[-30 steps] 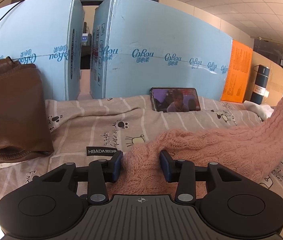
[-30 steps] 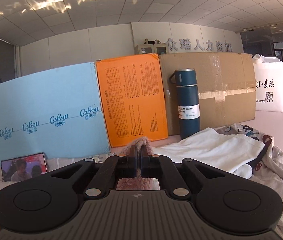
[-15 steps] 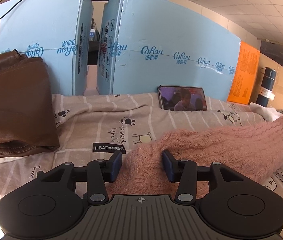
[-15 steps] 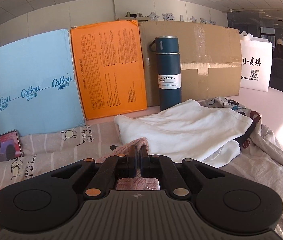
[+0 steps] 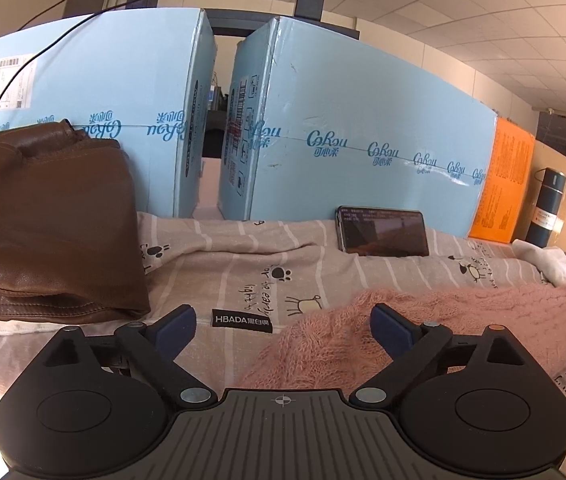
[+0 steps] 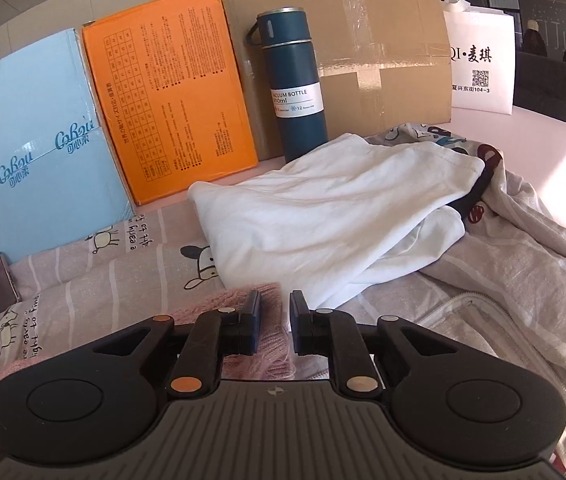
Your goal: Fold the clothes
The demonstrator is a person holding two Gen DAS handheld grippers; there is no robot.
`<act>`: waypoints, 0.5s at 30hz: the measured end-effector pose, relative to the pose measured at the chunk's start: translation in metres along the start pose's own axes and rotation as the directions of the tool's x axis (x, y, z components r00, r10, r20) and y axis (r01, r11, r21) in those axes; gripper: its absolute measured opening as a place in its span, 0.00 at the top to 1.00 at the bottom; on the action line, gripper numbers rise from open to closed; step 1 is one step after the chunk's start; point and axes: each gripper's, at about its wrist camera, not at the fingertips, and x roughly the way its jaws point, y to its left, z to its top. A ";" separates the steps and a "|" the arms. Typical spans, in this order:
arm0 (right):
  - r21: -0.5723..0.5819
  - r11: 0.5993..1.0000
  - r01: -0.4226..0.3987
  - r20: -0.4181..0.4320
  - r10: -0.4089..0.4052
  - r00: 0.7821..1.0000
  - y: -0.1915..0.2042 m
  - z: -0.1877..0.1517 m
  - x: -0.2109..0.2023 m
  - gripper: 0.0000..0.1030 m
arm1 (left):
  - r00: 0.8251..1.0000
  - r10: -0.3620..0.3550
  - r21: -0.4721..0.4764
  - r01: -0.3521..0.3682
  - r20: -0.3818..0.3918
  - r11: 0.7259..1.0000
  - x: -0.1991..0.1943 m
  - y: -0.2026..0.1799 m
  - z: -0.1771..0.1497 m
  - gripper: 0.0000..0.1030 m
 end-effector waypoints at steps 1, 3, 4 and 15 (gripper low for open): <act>0.030 1.000 -0.006 0.001 0.006 1.000 -0.003 -0.001 -0.004 0.66 | 1.000 -0.002 -0.009 0.002 0.006 1.000 -0.001 0.001 0.000 0.06; 0.090 0.996 -0.023 -0.003 0.023 1.000 -0.009 -0.003 -0.012 0.52 | 1.000 -0.009 -0.022 0.009 0.016 1.000 -0.003 0.002 0.001 0.06; 0.120 0.992 -0.031 -0.005 0.031 0.999 -0.012 -0.005 -0.016 0.51 | 1.000 -0.012 -0.027 0.013 0.020 1.000 -0.005 0.002 0.001 0.06; 0.341 0.933 -0.115 -0.132 0.169 0.977 -0.019 -0.027 -0.035 0.25 | 0.999 -0.048 -0.011 0.049 0.015 0.999 -0.007 -0.004 -0.002 0.04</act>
